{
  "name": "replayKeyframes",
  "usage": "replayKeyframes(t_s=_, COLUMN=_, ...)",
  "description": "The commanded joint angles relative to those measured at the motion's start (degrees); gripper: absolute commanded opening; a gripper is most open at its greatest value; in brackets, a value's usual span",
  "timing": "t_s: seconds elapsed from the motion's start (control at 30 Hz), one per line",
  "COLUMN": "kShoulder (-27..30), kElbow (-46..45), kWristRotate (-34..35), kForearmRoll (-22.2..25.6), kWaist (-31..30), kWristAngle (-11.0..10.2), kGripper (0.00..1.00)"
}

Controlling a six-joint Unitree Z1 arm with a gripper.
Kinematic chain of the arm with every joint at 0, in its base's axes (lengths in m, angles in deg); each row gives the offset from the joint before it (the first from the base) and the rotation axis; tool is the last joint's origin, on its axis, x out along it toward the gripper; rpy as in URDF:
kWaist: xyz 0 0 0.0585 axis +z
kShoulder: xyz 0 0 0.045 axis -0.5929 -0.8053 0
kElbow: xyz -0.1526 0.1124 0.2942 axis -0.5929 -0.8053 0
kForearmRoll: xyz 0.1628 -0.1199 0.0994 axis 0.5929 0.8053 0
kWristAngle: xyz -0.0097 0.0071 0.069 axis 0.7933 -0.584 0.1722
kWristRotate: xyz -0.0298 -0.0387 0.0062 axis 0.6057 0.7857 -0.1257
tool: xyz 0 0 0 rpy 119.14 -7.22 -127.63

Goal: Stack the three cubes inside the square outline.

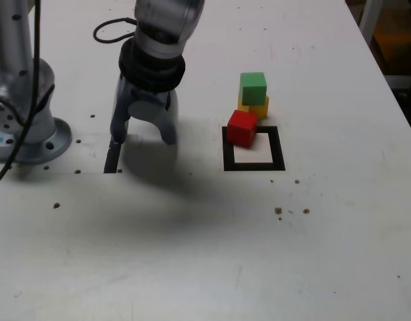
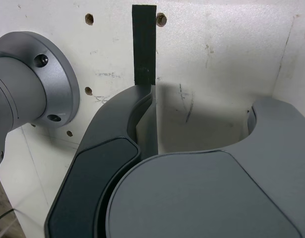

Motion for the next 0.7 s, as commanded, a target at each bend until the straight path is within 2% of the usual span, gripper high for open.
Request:
replayKeyframes(t_s=0.0, kShoulder=0.42, kElbow=-0.43, kWristRotate=0.09, kForearmRoll=-0.1, kWaist=-0.07, kWristAngle=0.21, kGripper=0.71)
replayKeyframes(t_s=0.37, kShoulder=1.38, kElbow=-1.23, kWristRotate=0.13, kForearmRoll=-0.19, kWaist=-0.18, kWristAngle=0.58, kGripper=0.71)
replayKeyframes(t_s=0.67, kShoulder=3.0, kElbow=-0.41, kWristRotate=0.06, kForearmRoll=0.57, kWaist=-0.19, kWristAngle=-0.63, kGripper=0.71)
